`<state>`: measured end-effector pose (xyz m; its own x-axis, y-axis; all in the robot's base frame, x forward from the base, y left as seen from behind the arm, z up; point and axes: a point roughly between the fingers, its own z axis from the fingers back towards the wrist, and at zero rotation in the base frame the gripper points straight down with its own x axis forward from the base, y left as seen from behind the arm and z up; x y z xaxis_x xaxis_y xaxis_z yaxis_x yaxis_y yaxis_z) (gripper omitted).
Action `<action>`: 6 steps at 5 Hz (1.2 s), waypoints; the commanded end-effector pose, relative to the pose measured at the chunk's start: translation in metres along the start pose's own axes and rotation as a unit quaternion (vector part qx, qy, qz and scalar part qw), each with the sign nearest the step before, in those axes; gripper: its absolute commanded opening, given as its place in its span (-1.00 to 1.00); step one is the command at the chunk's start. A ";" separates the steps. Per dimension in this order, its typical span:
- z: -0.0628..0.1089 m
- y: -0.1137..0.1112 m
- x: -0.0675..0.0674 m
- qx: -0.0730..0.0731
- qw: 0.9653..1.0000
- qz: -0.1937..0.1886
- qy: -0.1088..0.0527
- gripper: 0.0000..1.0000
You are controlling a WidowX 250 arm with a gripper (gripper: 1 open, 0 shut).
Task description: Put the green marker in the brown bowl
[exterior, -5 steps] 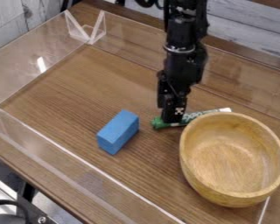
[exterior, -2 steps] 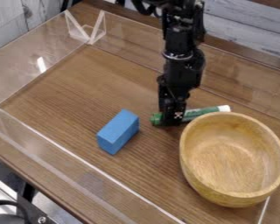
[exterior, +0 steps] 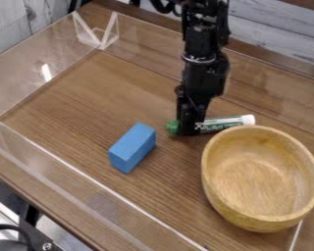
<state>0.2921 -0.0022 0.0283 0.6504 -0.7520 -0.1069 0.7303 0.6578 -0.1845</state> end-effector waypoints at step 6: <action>0.102 -0.074 0.002 0.038 0.986 0.160 -0.013 -1.00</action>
<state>0.2581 -0.0471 0.1274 0.8445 -0.5063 -0.1748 0.4977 0.8623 -0.0931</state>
